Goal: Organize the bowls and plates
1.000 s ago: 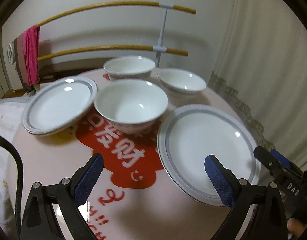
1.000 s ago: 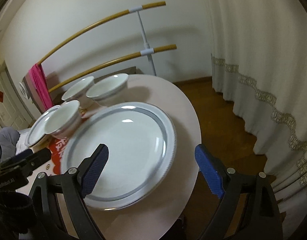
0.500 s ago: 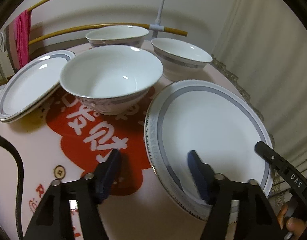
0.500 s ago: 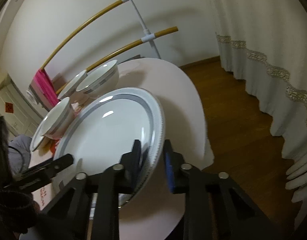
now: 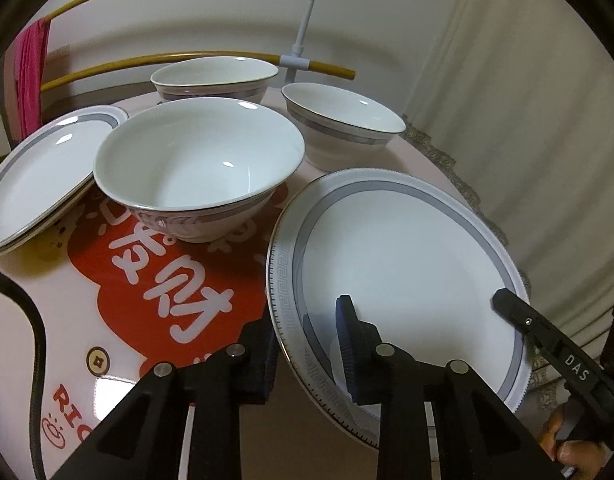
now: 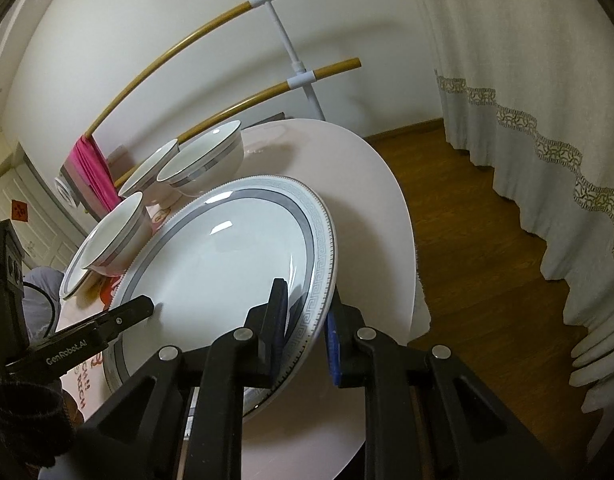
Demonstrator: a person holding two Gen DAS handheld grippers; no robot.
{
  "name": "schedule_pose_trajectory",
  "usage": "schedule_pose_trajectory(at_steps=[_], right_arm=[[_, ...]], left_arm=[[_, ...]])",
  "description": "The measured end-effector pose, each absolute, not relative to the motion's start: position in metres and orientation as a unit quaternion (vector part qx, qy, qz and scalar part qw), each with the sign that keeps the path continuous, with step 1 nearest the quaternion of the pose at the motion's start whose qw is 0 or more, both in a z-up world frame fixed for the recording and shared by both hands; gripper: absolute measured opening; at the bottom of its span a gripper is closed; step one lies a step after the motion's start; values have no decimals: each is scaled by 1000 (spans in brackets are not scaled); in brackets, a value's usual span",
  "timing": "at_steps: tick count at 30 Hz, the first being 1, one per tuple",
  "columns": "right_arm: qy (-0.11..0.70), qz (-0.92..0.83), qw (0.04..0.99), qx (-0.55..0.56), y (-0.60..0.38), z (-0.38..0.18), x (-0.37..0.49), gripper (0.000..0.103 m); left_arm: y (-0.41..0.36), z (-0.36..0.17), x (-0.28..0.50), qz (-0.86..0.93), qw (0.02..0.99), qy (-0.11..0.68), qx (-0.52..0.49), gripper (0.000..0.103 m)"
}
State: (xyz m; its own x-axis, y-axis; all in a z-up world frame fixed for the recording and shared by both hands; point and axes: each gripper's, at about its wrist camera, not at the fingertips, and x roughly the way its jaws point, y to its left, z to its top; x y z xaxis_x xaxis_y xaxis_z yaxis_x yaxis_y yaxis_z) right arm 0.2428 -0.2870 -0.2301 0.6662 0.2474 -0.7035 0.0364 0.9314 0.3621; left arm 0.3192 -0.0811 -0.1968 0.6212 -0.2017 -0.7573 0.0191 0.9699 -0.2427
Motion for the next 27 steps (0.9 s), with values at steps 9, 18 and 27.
schedule_pose_trajectory(at_steps=[9, 18, 27], right_arm=[[404, 62, 896, 176, -284, -227, 232, 18], [399, 56, 898, 180, -278, -215, 212, 18], [371, 56, 911, 170, -266, -184, 186, 19]], left_arm=[[-78, -188, 303, -67, 899, 422, -91, 20], [-73, -168, 272, -83, 910, 397, -81, 20], [-58, -132, 229, -96, 926, 355, -81, 20]])
